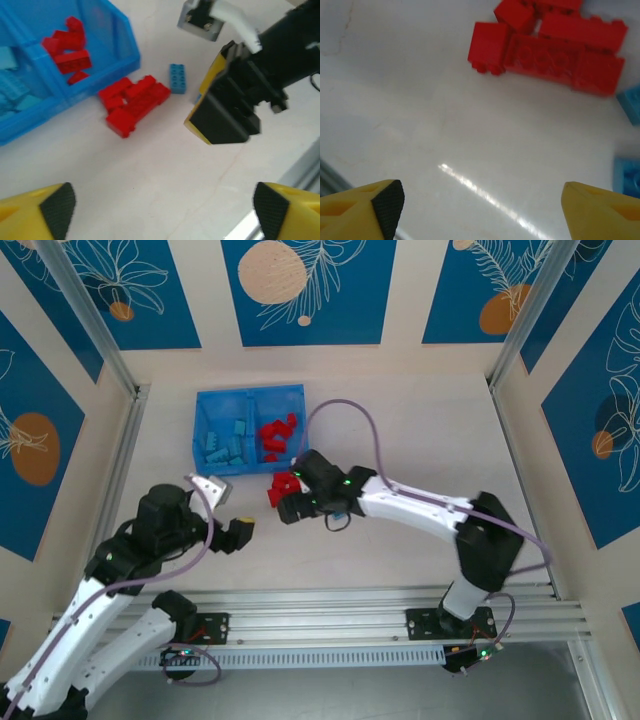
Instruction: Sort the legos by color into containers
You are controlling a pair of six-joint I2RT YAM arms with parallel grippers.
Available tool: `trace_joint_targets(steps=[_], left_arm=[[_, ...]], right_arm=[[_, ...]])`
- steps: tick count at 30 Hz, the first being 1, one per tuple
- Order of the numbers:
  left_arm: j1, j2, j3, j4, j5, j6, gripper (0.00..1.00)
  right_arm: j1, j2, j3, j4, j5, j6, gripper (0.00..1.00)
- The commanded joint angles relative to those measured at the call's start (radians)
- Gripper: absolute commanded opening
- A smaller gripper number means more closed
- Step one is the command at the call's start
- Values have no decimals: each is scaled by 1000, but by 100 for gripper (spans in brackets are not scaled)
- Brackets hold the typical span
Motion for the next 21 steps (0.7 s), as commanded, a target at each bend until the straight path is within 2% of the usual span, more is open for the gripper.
trace_joint_targets(steps=[1, 4, 6, 13, 21], left_arm=[[-7, -82, -31, 7, -152, -2, 100], [-6, -117, -28, -20, -225, -7, 100], [-5, -128, -27, -25, -257, -13, 100], [-3, -125, -30, -28, -258, -11, 100], [-4, -131, -33, -26, -259, -7, 100]], right_arm=[[8, 129, 134, -30, 129, -33, 73], [13, 250, 258, -79, 166, -58, 62], [17, 318, 323, -99, 176, -64, 59], [38, 496, 525, -171, 220, -88, 50], [47, 605, 641, -237, 252, -79, 48]])
